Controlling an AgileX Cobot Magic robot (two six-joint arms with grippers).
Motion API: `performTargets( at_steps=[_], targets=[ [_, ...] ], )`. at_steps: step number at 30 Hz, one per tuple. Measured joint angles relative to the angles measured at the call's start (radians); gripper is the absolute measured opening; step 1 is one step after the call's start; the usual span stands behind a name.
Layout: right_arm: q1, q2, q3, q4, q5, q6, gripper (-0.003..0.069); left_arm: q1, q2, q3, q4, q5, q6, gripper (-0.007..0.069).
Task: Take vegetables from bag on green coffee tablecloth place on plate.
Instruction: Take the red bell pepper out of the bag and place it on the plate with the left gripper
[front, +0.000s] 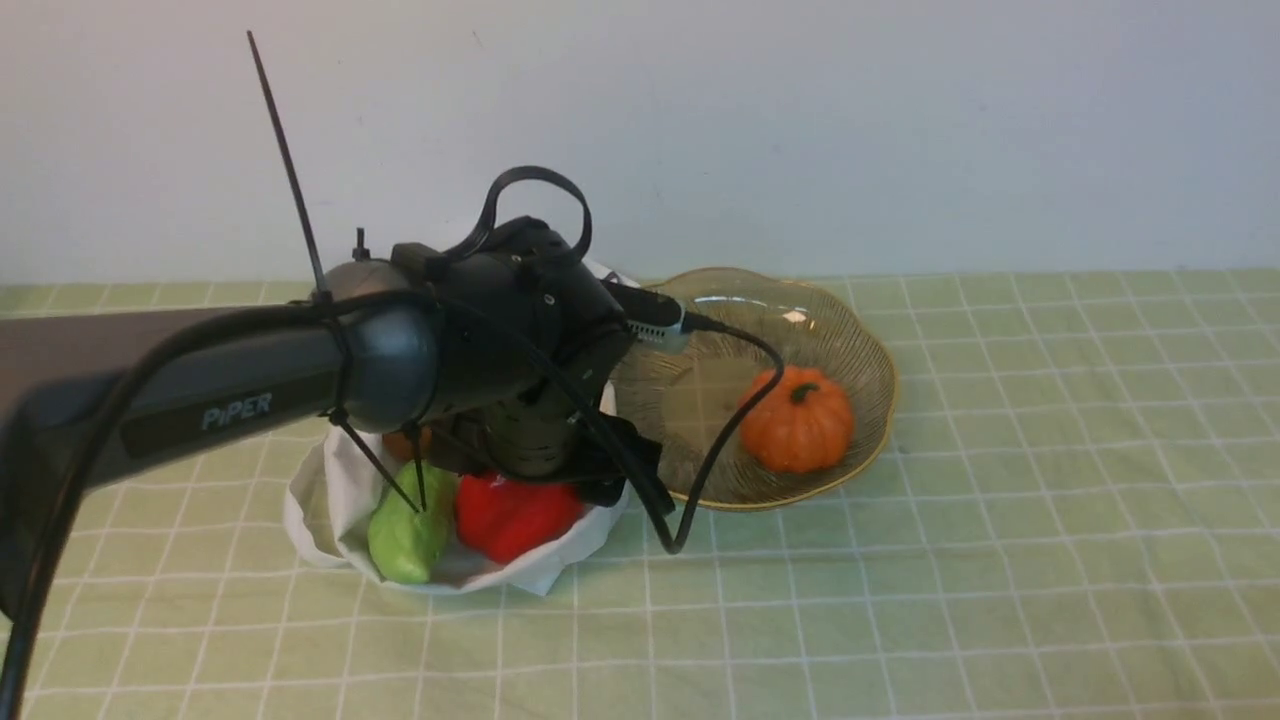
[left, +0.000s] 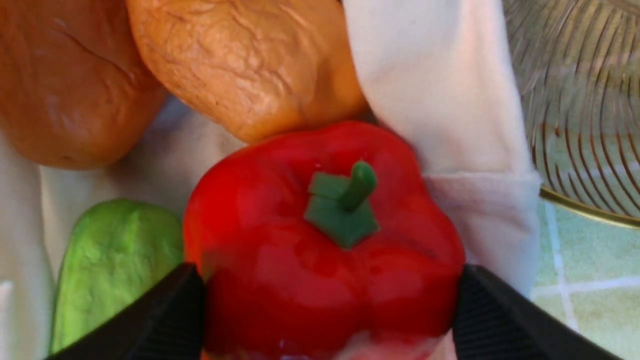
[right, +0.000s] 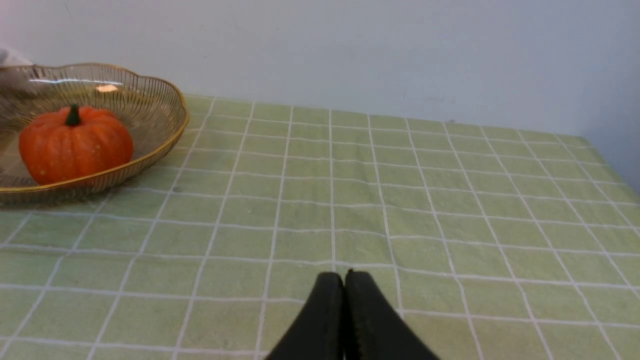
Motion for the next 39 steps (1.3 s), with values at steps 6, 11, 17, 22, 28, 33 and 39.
performTargets(
  at_steps=[6, 11, 17, 22, 28, 33, 39],
  targets=[
    [0.000, 0.000, 0.000, 0.000, 0.000, 0.000, -0.0015, -0.001, -0.166, -0.073, -0.051, 0.085, 0.061, 0.0575],
    [0.000, 0.000, 0.000, 0.000, 0.000, 0.000, -0.0015, -0.001, -0.274, -0.151, -0.148, 0.051, 0.101, 0.0575],
    [0.000, 0.000, 0.000, 0.000, 0.000, 0.000, -0.0015, -0.001, -0.224, -0.155, -0.230, -0.219, 0.125, 0.0575],
    [0.000, 0.000, 0.000, 0.000, 0.000, 0.000, -0.0015, -0.001, -0.092, -0.155, -0.230, -0.372, 0.125, 0.0575],
    [0.000, 0.000, 0.000, 0.000, 0.000, 0.000, -0.0015, -0.001, 0.038, -0.154, -0.231, -0.490, 0.125, 0.0575],
    [0.000, 0.000, 0.000, 0.000, 0.000, 0.000, -0.0015, -0.001, 0.101, -0.153, -0.231, -0.614, 0.125, 0.0579],
    [0.000, 0.000, 0.000, 0.000, 0.000, 0.000, -0.0015, -0.001, 0.109, -0.153, -0.230, -0.675, 0.126, 0.0651]
  ],
)
